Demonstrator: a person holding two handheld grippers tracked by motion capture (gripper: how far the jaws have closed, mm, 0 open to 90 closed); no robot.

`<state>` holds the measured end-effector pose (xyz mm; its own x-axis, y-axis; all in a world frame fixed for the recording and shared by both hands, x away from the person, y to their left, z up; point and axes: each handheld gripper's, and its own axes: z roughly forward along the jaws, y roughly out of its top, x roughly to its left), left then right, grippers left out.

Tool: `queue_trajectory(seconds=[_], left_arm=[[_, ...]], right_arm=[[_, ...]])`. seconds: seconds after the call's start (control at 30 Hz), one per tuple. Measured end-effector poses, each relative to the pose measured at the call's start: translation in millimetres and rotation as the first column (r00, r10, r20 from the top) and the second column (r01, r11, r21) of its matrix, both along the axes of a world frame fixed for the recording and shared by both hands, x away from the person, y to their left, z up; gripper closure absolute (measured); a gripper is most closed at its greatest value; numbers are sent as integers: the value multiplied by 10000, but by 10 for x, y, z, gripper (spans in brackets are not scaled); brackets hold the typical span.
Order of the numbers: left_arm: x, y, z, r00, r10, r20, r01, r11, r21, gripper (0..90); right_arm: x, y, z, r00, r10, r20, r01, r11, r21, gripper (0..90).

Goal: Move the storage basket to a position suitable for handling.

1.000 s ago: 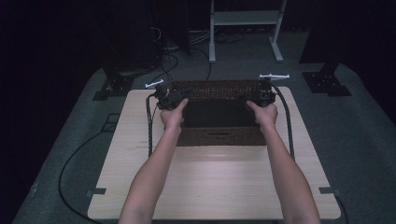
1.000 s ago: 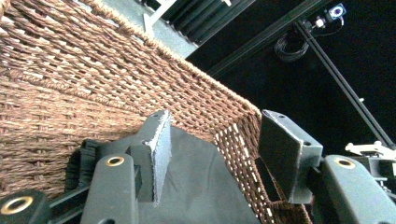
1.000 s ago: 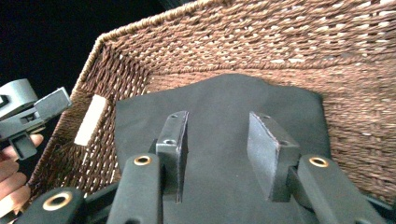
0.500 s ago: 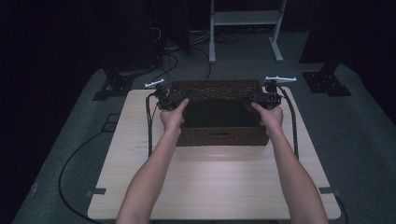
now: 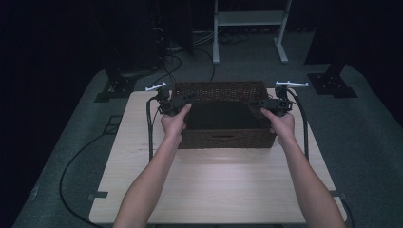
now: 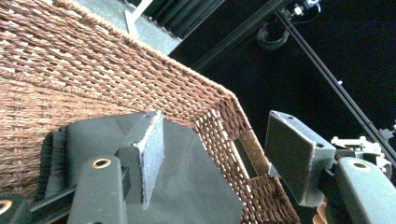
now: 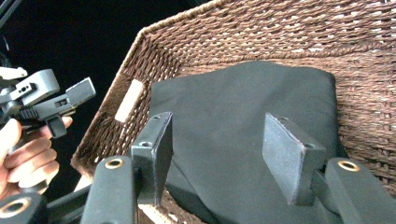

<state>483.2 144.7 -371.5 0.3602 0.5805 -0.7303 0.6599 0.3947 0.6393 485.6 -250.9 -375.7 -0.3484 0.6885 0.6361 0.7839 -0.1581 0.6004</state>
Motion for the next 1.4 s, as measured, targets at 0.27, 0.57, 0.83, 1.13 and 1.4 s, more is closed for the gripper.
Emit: queue_trajectory(seconds=[0.27,0.57,0.83,1.13,1.4], left_arm=[[-88,50,31,9998,-187,95,186,9998,85,348],[-179,111,38,9997,-201,156,198,9997,137,325],[-236,100,51,9993,-339,177,335,9992,219,301],[-303,71,103,9983,-489,307,481,9985,274,288],[-369,61,79,9968,-750,264,747,9971,126,282]], right_arm=[[-92,-35,1,9998,198,67,-198,9998,32,407],[-194,-70,6,9991,400,148,-401,9992,54,396],[-289,-117,-1,9980,566,274,-567,9984,48,390],[-372,-193,-22,9979,591,273,-593,9982,87,370],[-454,-259,-31,9973,670,286,-673,9977,115,354]])
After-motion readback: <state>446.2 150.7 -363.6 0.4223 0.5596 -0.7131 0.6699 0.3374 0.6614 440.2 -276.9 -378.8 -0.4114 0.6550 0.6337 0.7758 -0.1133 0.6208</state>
